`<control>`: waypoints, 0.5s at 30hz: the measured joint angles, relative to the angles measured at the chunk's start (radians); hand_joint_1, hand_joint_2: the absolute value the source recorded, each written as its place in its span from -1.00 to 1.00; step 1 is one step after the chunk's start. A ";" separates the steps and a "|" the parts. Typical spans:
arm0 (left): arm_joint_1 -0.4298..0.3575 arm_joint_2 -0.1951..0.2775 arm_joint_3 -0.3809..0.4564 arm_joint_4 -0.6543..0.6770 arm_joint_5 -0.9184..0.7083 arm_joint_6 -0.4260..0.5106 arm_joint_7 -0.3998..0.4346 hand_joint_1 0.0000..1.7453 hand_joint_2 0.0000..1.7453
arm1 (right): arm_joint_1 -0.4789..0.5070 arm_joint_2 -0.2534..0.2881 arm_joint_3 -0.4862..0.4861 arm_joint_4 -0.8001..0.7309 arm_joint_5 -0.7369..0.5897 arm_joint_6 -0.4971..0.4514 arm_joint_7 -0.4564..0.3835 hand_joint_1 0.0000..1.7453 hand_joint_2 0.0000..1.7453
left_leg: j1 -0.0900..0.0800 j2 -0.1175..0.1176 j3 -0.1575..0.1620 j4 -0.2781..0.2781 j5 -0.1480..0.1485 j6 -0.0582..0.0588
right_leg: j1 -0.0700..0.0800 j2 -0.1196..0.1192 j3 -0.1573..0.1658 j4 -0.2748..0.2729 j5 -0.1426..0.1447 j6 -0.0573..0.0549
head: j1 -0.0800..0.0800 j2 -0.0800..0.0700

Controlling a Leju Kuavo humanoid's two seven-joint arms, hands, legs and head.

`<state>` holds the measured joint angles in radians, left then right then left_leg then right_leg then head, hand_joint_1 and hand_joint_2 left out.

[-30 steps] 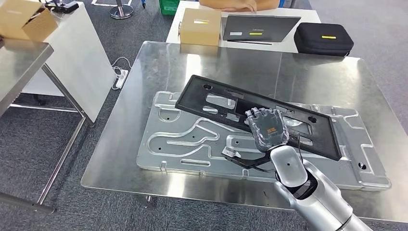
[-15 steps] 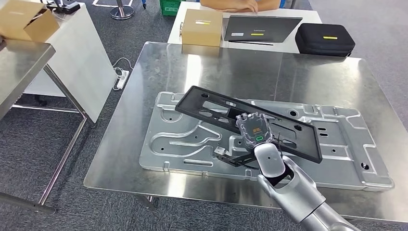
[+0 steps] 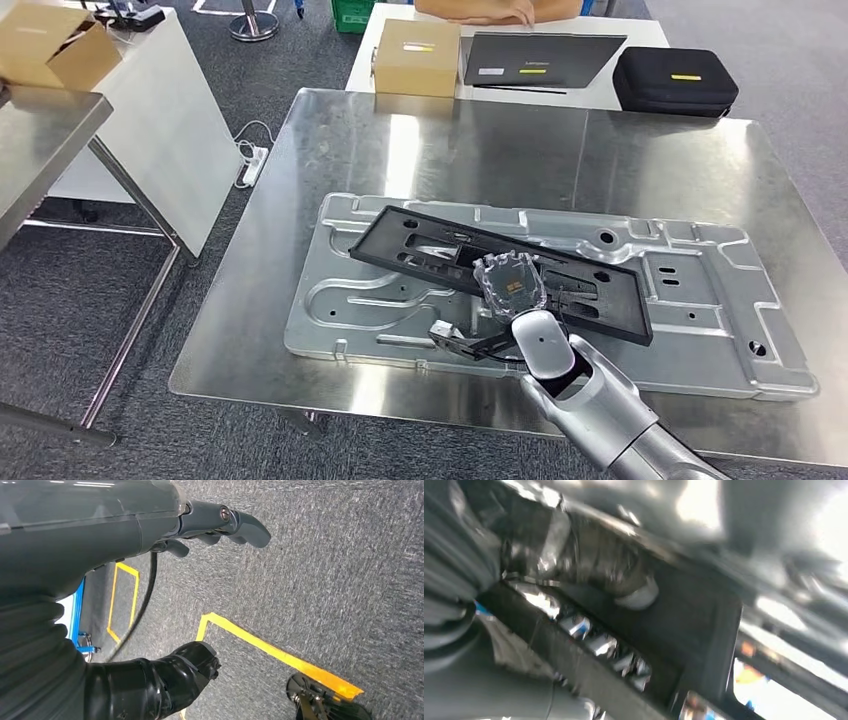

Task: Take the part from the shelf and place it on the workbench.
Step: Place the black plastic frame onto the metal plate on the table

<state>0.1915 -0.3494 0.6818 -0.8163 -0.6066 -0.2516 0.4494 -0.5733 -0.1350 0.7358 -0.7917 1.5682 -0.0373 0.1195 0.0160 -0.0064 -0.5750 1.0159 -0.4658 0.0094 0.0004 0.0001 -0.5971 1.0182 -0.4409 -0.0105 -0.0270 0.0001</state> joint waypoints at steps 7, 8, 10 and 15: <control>0.005 0.004 -0.003 -0.003 -0.010 -0.008 0.000 -1.00 1.00 | -0.007 0.015 0.007 0.025 0.000 -0.003 -0.010 0.00 0.00 | 0.002 0.001 -0.127 0.279 -0.126 -0.015 | -0.004 -0.001 0.015 -0.017 0.005 -0.024 | -0.001 0.000; 0.005 0.005 -0.003 -0.003 -0.016 -0.013 0.000 -1.00 1.00 | -0.008 0.017 0.007 0.029 0.000 -0.005 -0.011 -0.50 -0.50 | 0.002 0.001 -0.116 0.254 -0.102 -0.015 | -0.004 0.001 0.016 -0.016 0.003 -0.023 | -0.001 0.000; 0.004 0.005 -0.002 -0.003 -0.032 -0.023 -0.001 -1.00 1.00 | -0.012 0.021 0.007 0.039 0.000 -0.012 -0.011 -1.00 -1.00 | 0.003 0.001 -0.052 0.119 -0.033 -0.013 | -0.004 0.004 0.019 -0.010 -0.002 -0.017 | -0.001 0.000; 0.001 0.005 0.002 -0.003 -0.054 -0.029 -0.002 -1.00 0.00 | -0.027 0.023 0.010 0.056 0.000 -0.034 0.013 -1.00 -1.00 | -0.001 0.001 0.000 0.003 0.001 0.006 | 0.001 0.011 0.010 0.004 -0.009 0.007 | 0.000 0.000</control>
<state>0.1922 -0.3446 0.6843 -0.8194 -0.6602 -0.2807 0.4478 -0.6002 -0.1124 0.7456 -0.7359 1.5685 -0.0716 0.1322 0.0150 -0.0056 -0.5754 1.0194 -0.4650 0.0150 0.0010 0.0110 -0.5871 1.0223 -0.4499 -0.0032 -0.0269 0.0000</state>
